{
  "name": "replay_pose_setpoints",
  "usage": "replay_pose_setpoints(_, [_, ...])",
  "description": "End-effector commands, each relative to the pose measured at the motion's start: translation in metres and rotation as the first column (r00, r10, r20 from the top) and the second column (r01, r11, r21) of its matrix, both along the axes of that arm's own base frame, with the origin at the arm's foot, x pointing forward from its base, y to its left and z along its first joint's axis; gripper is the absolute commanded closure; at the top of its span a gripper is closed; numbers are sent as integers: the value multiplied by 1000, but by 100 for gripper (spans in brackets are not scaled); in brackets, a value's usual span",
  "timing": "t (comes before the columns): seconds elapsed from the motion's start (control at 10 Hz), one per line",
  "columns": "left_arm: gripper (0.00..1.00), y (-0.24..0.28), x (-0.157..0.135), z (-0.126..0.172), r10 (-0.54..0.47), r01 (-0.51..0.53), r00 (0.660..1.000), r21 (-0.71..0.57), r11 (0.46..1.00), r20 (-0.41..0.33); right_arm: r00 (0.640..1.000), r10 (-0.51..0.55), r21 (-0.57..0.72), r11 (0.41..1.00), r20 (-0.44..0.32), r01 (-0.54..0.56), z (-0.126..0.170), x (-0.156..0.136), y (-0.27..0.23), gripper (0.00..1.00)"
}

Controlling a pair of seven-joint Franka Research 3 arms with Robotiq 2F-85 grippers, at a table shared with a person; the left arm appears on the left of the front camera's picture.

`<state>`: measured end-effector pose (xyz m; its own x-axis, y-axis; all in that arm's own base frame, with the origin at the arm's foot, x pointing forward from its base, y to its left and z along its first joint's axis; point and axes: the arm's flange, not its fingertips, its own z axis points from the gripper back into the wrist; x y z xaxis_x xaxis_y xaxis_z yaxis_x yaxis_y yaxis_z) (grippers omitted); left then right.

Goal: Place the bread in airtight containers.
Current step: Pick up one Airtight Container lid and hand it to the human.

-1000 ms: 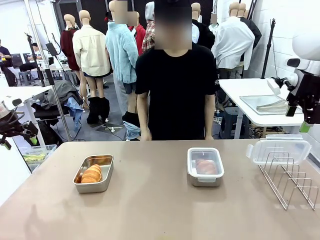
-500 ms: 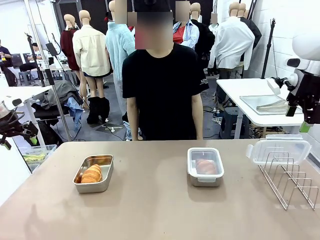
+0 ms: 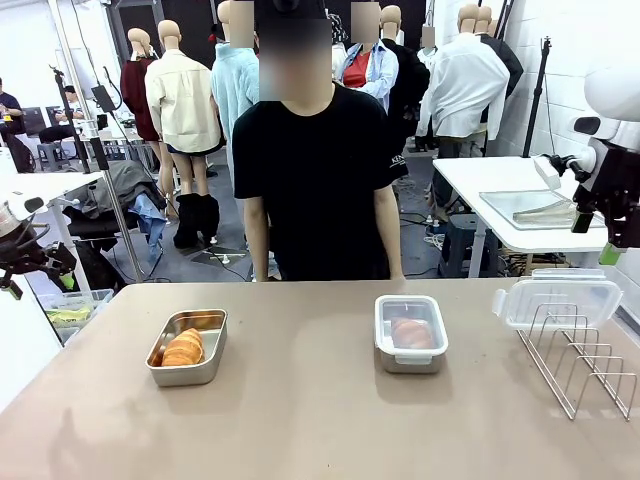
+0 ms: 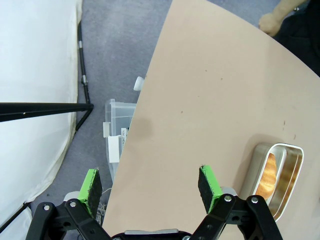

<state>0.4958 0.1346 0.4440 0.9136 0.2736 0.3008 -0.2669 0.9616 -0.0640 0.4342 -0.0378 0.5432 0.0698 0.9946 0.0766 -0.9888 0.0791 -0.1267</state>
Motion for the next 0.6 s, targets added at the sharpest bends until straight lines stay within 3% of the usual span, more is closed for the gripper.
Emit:
replay_pose_setpoints(0.0, [0,2,-1,1,3,-3,1000,2,1000,1,1000,-16,-11,1000,-5,16,2,0,3,0])
replay_pose_setpoints(0.2, [0,2,-1,1,3,-3,1000,2,1000,1,1000,0,0,1000,0,0,0,0,0,0])
replay_pose_setpoints(0.5, [0,2,-1,1,3,-3,1000,2,1000,1,996,13,-93,996,92,-4,-25,13,8,0])
